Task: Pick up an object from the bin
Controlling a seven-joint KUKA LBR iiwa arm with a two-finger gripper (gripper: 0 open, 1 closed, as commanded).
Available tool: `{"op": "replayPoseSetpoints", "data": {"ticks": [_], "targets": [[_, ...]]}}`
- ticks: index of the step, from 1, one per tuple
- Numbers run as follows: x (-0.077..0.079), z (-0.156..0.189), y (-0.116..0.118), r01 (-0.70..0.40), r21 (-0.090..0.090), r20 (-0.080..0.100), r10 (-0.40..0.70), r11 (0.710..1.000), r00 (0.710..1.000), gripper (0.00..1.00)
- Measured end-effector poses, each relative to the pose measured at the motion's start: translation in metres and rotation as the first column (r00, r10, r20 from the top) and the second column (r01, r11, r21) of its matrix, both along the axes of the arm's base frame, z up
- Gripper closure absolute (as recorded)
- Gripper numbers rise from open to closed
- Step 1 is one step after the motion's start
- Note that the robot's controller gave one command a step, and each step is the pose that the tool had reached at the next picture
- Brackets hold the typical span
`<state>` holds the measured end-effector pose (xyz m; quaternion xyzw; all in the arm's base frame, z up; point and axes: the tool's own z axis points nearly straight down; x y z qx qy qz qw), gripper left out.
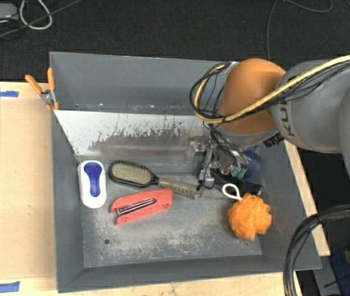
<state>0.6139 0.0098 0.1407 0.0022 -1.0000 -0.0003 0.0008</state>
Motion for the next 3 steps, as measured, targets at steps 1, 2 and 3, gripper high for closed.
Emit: {"op": "replayPoseSetpoints", "data": {"ticks": [1,2,3], "targets": [[0.000,0.000,0.000,0.000,0.000,0.000,0.000,1.000,1.000,0.00],[-0.005,0.006,0.022,0.015,0.000,-0.002,-0.015,1.000,1.000,0.00],[-0.025,-0.024,0.020,0.205,-0.001,-0.002,-0.205,0.979,0.979,0.00]]}}
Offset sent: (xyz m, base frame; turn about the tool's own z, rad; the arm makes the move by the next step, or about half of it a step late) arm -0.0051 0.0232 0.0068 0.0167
